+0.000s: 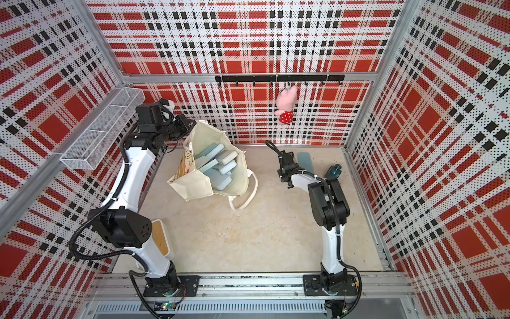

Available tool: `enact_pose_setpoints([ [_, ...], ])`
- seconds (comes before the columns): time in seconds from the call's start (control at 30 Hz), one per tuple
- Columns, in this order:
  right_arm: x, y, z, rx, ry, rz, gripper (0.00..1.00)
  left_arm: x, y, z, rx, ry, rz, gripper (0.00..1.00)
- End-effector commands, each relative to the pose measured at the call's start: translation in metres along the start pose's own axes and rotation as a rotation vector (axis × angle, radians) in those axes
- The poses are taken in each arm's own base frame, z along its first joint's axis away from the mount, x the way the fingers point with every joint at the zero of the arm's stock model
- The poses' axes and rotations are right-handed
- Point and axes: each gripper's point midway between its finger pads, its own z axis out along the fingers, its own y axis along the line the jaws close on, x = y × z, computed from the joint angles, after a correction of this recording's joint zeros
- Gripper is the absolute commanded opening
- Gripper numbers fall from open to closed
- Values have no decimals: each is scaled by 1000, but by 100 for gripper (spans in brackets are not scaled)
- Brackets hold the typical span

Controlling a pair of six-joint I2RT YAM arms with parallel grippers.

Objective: Take out the pencil case from the canvas bag
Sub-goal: Place the pencil case at the center of the board.

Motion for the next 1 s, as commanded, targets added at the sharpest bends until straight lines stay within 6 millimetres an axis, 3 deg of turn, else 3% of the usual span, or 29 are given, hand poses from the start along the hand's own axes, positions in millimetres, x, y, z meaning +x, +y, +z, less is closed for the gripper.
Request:
enact_pose_setpoints([
  [0.0,-48,-2,-45,-101,-153,124,69,-62,-94,-61,247,-246,149,0],
  [0.23,-58,2,-95,-237,-210,272,71,-54,-110,-54,271,-242,155,0],
  [0.37,-58,-6,-124,-252,-219,324,74,-48,-122,-47,295,-241,155,0],
  [0.5,-47,-7,-153,-298,-218,340,67,-37,-136,-36,322,-223,168,0],
  [0.63,-51,-7,-201,-407,-317,413,60,-24,-148,-29,343,-208,202,0],
  [0.8,-63,10,-267,-494,-428,454,51,-9,-158,-21,356,-194,232,0],
  [0.87,-67,26,-291,-529,-464,465,48,-7,-158,-18,344,-196,240,0],
  [0.9,-67,35,-299,-544,-471,466,47,2,-168,-16,363,-183,246,0],
  [0.97,-67,54,-314,-568,-483,473,43,8,-171,-13,357,-180,246,0],
])
